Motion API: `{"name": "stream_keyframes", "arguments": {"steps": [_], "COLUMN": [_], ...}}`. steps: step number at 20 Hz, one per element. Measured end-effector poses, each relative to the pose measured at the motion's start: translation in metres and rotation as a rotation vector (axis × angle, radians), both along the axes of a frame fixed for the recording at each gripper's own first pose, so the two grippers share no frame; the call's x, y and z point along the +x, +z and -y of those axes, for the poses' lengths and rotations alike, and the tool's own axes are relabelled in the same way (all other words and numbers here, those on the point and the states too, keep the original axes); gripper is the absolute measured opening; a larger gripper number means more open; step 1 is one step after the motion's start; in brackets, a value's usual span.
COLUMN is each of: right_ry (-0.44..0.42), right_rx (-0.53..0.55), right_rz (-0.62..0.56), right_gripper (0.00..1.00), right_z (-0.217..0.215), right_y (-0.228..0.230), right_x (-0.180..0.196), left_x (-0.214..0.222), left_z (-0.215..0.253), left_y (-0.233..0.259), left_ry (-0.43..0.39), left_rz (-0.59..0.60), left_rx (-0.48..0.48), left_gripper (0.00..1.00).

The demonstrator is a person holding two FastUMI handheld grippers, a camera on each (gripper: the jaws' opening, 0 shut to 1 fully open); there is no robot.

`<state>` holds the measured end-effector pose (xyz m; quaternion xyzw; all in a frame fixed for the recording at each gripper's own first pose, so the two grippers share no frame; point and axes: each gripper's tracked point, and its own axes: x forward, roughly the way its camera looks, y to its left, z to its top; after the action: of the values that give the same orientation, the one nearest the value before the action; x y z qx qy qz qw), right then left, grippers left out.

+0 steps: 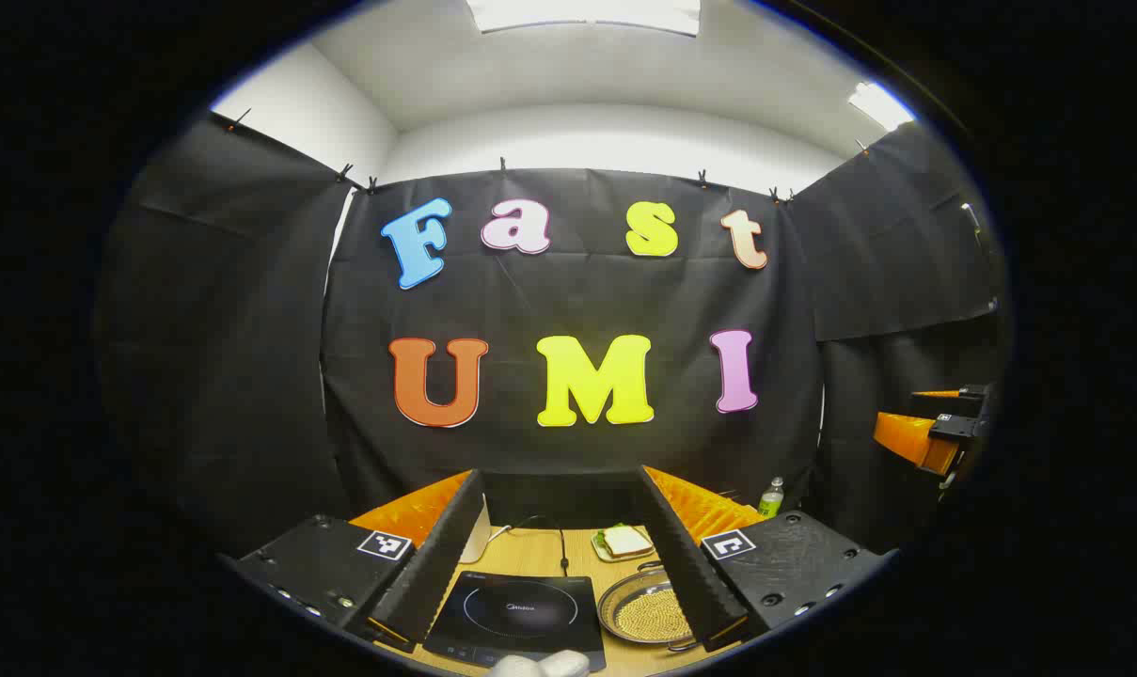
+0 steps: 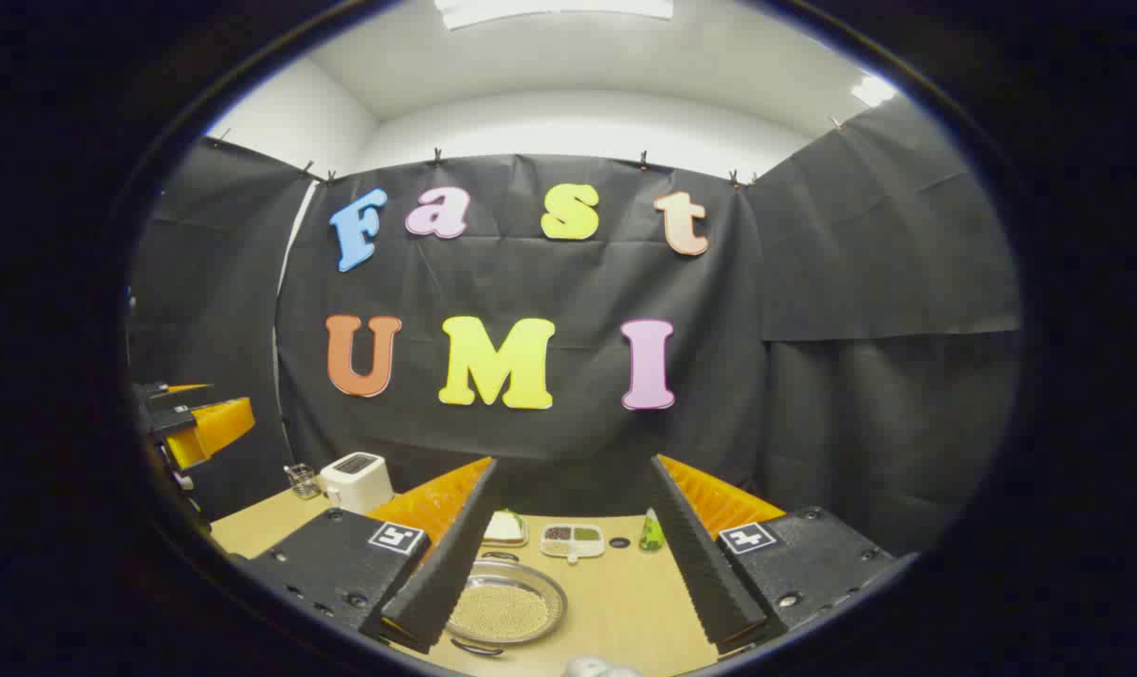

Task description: First push the handle of the pot to place it horizontally, then grasp the pot with both hands and set it on the induction cooktop.

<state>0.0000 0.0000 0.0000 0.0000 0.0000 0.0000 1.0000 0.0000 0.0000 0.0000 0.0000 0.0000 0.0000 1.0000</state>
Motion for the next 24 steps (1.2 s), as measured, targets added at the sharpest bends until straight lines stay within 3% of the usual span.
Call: {"name": "stream_keyframes", "arguments": {"steps": [12,18,19,22,23,24], "right_ry": [0.006,0.054,0.081,0.147,0.165,0.204], "right_rx": [0.027,0.016,0.015,0.029,0.030,0.035], "right_rz": [-0.018,-0.042,-0.049,-0.078,-0.094,-0.132], "right_gripper": [0.99,0.96,0.92,0.48,0.22,0.11], "right_z": [-0.003,-0.015,-0.021,-0.035,-0.038,-0.045], "right_y": [-0.006,-0.014,-0.016,-0.021,-0.025,-0.031], "right_x": [0.000,-0.001,-0.001,0.000,0.000,0.002], "left_x": [-0.003,-0.003,-0.004,-0.004,-0.004,-0.004], "left_z": [-0.001,-0.001,0.000,-0.002,-0.003,-0.003], "left_y": [-0.003,-0.009,-0.010,-0.013,-0.014,-0.014], "left_ry": [0.006,0.012,0.012,0.019,0.021,0.025], "left_rz": [0.003,0.001,-0.003,-0.008,-0.008,-0.007], "left_rx": [0.011,0.023,0.021,0.017,0.016,0.018], "left_gripper": [0.96,0.96,0.96,0.96,0.96,0.96]}}
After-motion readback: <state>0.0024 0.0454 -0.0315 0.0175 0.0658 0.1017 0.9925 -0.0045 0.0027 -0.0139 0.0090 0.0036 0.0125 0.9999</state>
